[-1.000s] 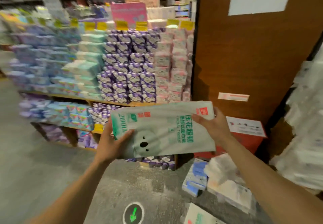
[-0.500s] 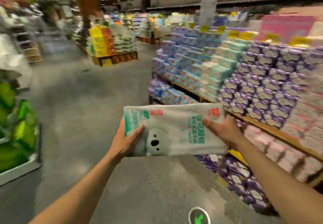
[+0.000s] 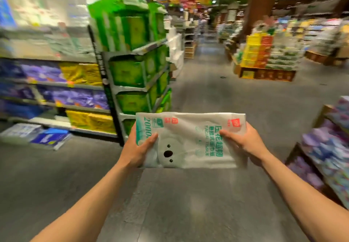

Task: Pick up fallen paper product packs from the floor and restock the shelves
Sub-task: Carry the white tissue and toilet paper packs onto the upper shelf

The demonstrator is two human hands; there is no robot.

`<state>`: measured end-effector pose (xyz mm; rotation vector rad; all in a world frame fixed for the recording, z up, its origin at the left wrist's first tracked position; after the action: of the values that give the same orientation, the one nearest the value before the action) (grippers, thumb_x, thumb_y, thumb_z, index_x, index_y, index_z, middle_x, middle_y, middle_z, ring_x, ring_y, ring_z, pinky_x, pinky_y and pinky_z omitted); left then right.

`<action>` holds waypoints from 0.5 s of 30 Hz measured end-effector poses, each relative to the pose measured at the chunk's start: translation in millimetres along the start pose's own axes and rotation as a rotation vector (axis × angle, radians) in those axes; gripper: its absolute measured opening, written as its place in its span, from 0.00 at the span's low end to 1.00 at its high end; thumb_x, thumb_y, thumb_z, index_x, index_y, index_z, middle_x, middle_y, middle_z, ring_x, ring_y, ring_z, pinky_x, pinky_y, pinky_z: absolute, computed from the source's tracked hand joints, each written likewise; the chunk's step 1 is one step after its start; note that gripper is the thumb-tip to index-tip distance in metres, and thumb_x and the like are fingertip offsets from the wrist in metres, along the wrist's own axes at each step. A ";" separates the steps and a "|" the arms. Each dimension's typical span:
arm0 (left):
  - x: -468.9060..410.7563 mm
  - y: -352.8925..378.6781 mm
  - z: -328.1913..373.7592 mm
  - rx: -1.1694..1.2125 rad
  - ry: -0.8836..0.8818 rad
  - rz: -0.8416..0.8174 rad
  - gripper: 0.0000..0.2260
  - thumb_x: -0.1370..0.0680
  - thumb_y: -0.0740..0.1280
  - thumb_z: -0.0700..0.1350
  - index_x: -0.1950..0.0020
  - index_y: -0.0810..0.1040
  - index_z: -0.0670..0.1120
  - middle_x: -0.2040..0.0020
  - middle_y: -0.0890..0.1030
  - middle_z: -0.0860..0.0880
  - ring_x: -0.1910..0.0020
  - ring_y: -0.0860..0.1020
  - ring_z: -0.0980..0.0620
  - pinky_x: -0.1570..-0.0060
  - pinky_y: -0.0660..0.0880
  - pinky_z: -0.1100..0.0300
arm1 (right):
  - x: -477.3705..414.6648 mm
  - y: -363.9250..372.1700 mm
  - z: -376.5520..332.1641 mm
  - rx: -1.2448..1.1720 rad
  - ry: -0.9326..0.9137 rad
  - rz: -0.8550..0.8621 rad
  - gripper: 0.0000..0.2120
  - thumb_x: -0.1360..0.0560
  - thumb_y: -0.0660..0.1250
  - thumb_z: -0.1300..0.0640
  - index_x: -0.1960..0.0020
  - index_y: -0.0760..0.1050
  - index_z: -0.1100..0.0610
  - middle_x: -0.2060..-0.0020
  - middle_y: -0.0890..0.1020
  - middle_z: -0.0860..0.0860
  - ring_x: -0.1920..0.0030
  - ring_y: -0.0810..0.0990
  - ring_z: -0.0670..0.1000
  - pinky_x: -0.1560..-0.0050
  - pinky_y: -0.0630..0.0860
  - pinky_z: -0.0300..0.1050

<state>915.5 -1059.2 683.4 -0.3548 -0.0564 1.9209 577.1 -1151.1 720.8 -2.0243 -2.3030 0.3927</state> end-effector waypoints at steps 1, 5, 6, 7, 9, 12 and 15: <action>-13.3 -23.8 -8.9 -0.021 -0.003 0.042 0.30 0.28 0.76 0.61 0.31 0.71 0.54 0.43 0.84 0.54 0.48 0.83 0.59 0.48 0.81 0.55 | -22.6 30.4 -4.0 -0.007 -0.013 -0.057 0.18 0.34 0.82 0.55 0.48 0.80 0.55 0.54 0.87 0.50 0.55 0.86 0.46 0.53 0.83 0.42; -65.7 -124.0 -52.1 -0.054 -0.055 0.196 0.35 0.33 0.75 0.68 0.31 0.71 0.55 0.41 0.84 0.54 0.45 0.83 0.55 0.44 0.80 0.47 | -106.1 158.4 -15.3 -0.007 -0.075 -0.255 0.10 0.29 0.78 0.59 0.49 0.83 0.55 0.55 0.88 0.51 0.56 0.86 0.47 0.55 0.83 0.42; -80.4 -149.9 -66.4 -0.060 -0.061 0.221 0.35 0.33 0.75 0.68 0.31 0.71 0.56 0.41 0.84 0.53 0.44 0.83 0.53 0.43 0.80 0.44 | -126.7 191.5 -16.9 -0.005 -0.087 -0.292 0.10 0.29 0.78 0.58 0.49 0.83 0.55 0.54 0.88 0.51 0.55 0.87 0.49 0.54 0.84 0.44; -95.0 -174.3 -77.8 -0.069 -0.066 0.247 0.35 0.33 0.76 0.68 0.31 0.72 0.56 0.41 0.84 0.53 0.43 0.83 0.52 0.42 0.80 0.42 | -147.4 225.0 -19.3 -0.013 -0.095 -0.323 0.11 0.29 0.79 0.58 0.48 0.83 0.55 0.54 0.88 0.51 0.55 0.87 0.50 0.54 0.84 0.44; -128.3 -223.0 -98.6 -0.080 -0.084 0.307 0.33 0.33 0.76 0.67 0.33 0.73 0.55 0.42 0.84 0.53 0.44 0.84 0.53 0.43 0.80 0.42 | -187.5 289.1 -27.4 -0.044 -0.095 -0.357 0.13 0.30 0.79 0.58 0.47 0.82 0.55 0.54 0.88 0.50 0.55 0.88 0.51 0.55 0.84 0.45; -183.8 -292.9 -111.0 -0.113 -0.091 0.381 0.30 0.32 0.76 0.66 0.35 0.74 0.56 0.44 0.84 0.55 0.46 0.84 0.56 0.42 0.80 0.44 | -245.5 380.5 -51.8 -0.088 -0.115 -0.439 0.12 0.29 0.78 0.58 0.47 0.81 0.53 0.53 0.88 0.50 0.55 0.88 0.51 0.57 0.84 0.45; -238.6 -362.0 -120.1 -0.160 -0.091 0.430 0.31 0.34 0.75 0.70 0.36 0.73 0.60 0.43 0.84 0.56 0.45 0.83 0.55 0.41 0.79 0.43 | -299.0 460.9 -77.9 -0.103 -0.147 -0.494 0.14 0.29 0.78 0.56 0.45 0.81 0.55 0.52 0.88 0.51 0.54 0.88 0.51 0.57 0.84 0.45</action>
<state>1354.0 -1158.9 696.1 -0.4108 -0.2094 2.3657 1081.8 -1381.4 732.1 -1.4190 -2.8466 0.4048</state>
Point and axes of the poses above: each hand's wrist, its own x-axis away from the middle knuckle, its own y-axis out of the palm, z = x × y, the point moved 5 cm from there along -x, towards the middle knuckle
